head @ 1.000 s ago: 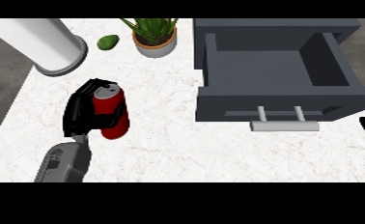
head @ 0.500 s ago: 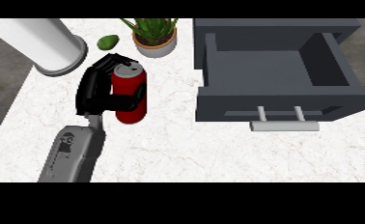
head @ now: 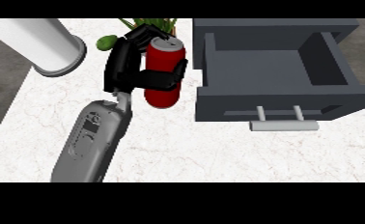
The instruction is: Pick up the can, place it into the drawer and close the drawer
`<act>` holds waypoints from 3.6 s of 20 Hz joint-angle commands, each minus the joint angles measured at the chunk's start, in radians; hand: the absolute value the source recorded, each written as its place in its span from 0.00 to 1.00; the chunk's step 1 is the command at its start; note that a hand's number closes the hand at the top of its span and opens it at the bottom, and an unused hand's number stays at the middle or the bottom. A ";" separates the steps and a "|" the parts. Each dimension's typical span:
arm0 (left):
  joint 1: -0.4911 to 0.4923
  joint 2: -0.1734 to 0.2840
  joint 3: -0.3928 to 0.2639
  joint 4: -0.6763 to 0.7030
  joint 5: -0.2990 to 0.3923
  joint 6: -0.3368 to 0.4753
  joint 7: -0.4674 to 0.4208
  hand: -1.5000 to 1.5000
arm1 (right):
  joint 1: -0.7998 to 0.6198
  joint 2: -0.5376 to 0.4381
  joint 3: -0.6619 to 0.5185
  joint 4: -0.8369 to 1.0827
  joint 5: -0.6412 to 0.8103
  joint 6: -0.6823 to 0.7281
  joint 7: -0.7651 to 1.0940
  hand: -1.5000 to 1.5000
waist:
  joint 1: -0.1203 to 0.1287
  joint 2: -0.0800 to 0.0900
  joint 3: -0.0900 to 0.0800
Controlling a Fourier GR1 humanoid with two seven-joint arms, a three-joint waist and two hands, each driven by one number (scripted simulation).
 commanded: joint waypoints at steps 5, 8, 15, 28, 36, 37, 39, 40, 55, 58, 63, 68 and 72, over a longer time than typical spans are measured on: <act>-0.307 -0.004 -0.087 0.169 0.009 0.161 0.085 1.00 | 0.044 0.026 0.049 -0.004 0.043 -0.020 -0.036 0.00 | -0.012 0.002 0.000; -0.392 -0.004 -0.077 0.220 0.038 0.172 0.087 1.00 | -0.034 -0.015 -0.021 -0.004 -0.019 -0.009 0.043 0.00 | -0.008 0.003 0.000; -0.608 -0.004 -0.077 0.450 0.117 0.243 0.061 1.00 | -0.016 0.007 0.011 0.002 0.018 0.006 0.006 0.00 | -0.021 0.005 0.000; -0.891 -0.004 -0.115 0.808 0.273 0.273 0.014 1.00 | -0.066 -0.006 -0.012 0.070 0.013 0.005 -0.011 0.00 | -0.042 0.013 0.002; -0.916 -0.004 -0.243 0.913 0.370 0.320 -0.043 1.00 | -0.126 -0.026 0.015 0.034 0.030 -0.016 0.076 0.00 | -0.065 0.016 0.002; -0.927 -0.004 -0.232 0.914 0.393 0.290 -0.040 1.00 | -0.130 -0.014 0.017 0.036 0.029 -0.022 0.063 0.00 | -0.059 0.015 0.002; -0.890 -0.004 -0.221 0.952 0.389 0.264 -0.091 1.00 | -0.081 -0.027 -0.008 0.034 -0.006 0.020 0.027 0.00 | -0.056 0.014 0.002; -0.883 -0.004 -0.274 0.941 0.409 0.300 -0.105 1.00 | -0.137 -0.013 0.018 0.035 0.030 -0.025 0.060 0.00 | -0.068 0.018 0.002; -0.842 -0.004 -0.441 1.025 0.477 0.381 -0.185 1.00 | -0.227 -0.008 0.058 0.108 0.081 -0.045 0.049 0.00 | -0.108 0.032 0.003; -0.806 -0.004 -0.486 0.990 0.486 0.417 -0.210 1.00 | -0.182 -0.020 0.039 0.093 0.058 -0.017 0.029 0.00 | -0.108 0.026 0.003; -0.844 -0.004 -0.478 1.049 0.505 0.450 -0.222 0.00 | -0.244 -0.044 0.043 0.101 0.062 -0.028 0.079 0.00 | -0.110 0.033 0.002; -0.880 -0.004 -0.498 1.066 0.530 0.489 -0.176 0.00 | -0.233 -0.028 0.055 0.105 0.071 -0.024 0.038 0.00 | -0.124 0.034 0.003; -0.842 -0.004 -0.490 1.077 0.547 0.498 -0.247 0.00 | -0.185 0.001 0.092 0.020 0.101 -0.039 0.065 0.00 | -0.127 0.032 0.002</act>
